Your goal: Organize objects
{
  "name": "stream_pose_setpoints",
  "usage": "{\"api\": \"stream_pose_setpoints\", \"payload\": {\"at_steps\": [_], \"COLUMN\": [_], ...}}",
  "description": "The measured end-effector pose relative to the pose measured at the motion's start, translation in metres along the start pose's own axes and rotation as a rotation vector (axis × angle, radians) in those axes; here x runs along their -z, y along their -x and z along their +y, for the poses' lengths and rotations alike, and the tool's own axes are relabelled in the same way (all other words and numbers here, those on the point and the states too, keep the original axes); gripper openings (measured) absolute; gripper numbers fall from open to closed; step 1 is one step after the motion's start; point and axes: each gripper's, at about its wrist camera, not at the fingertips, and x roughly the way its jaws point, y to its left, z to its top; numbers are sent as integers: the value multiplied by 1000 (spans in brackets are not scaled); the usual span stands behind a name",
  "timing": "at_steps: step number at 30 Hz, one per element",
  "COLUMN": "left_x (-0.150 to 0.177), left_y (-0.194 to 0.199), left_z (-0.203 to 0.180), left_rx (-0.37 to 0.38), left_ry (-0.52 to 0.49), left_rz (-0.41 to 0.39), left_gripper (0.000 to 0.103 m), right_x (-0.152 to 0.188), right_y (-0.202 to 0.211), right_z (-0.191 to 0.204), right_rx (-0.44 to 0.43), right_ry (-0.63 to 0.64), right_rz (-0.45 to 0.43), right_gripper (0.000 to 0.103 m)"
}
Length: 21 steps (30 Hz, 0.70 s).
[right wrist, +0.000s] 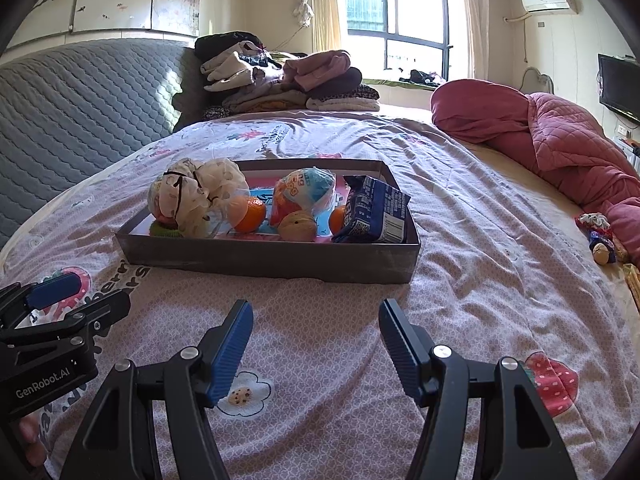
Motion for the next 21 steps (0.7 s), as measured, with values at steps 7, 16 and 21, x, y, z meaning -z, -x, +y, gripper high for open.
{"api": "stream_pose_setpoints", "payload": {"at_steps": [7,16,21], "left_x": [1,2,1], "left_y": [-2,-1,-2], "left_z": [-1,-1,-1], "left_rx": [4,-2,-3], "left_ry": [-1,-9,-4], "left_rz": [8,-20,-10], "left_gripper": [72,72,72], "right_x": [2,4,6], "right_y": [-3,-5,-7], "right_z": [1,2,0], "right_rx": [5,5,3], "right_ry": [8,16,7], "right_rz": [8,17,30], "right_gripper": [65,65,65]}}
